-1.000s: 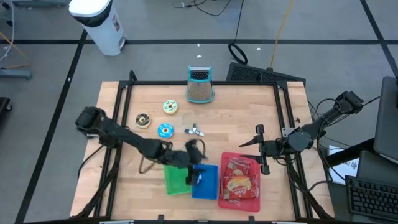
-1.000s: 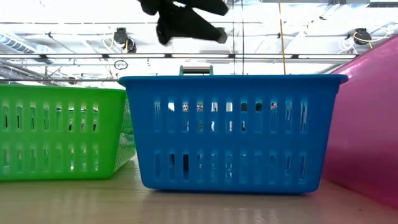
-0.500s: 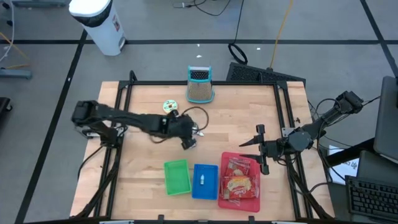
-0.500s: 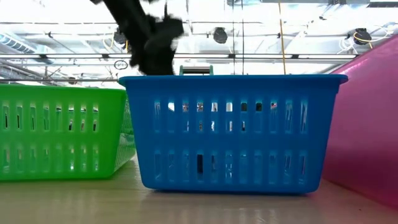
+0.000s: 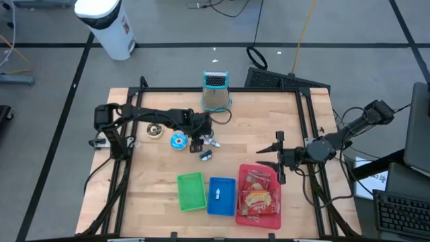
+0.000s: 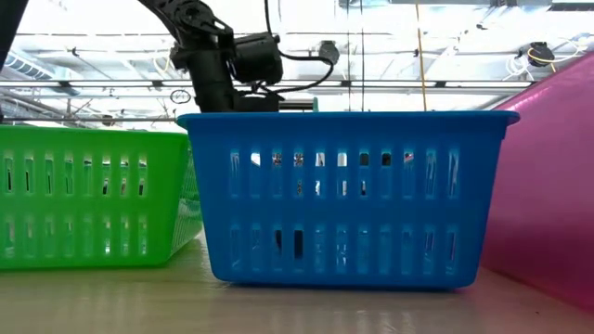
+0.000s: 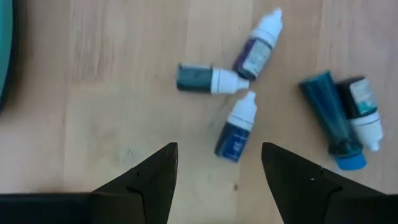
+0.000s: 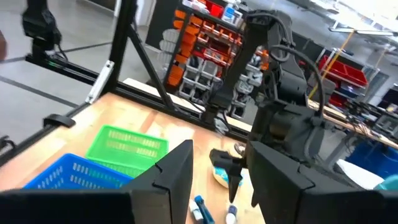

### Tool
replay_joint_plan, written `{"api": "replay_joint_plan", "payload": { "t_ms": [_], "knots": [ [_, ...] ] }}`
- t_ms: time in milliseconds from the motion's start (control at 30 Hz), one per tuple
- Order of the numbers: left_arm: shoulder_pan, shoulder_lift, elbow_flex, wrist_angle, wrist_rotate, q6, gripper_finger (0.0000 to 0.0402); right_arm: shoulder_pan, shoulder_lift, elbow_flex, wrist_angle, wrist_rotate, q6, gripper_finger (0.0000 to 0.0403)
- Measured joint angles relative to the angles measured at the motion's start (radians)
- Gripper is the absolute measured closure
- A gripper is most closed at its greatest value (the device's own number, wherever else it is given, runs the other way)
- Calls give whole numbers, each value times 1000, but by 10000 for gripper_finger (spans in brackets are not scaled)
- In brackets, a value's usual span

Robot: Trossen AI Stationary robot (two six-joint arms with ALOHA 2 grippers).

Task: Pick & Place Food Item
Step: Put the left blue food coloring bottle into the blue bin

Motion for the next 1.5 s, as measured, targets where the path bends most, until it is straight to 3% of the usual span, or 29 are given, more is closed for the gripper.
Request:
{"api": "replay_joint_plan", "payload": {
  "t_ms": [200, 433, 900, 1033, 1333, 1500],
  "knots": [
    [31, 0, -9, 28, 114, 117, 167, -43, 0, -22, 0, 0, 18, 264],
    [22, 5, -88, 139, 135, 181, 167, -75, 0, -32, -1, -3, 20, 265],
    [24, 5, -230, 360, 139, 165, 170, -75, -1, -32, 11, -4, 23, 267],
    [24, 3, -252, 404, 142, 162, 203, -75, 0, -32, 10, -4, 27, 268],
    [23, 1, -268, 421, 129, 77, 331, -75, 0, -32, 10, -5, 55, 270],
    [-7, -29, -270, 403, -55, 57, 353, -76, 0, -32, 10, -5, 138, 270]
  ]
}}
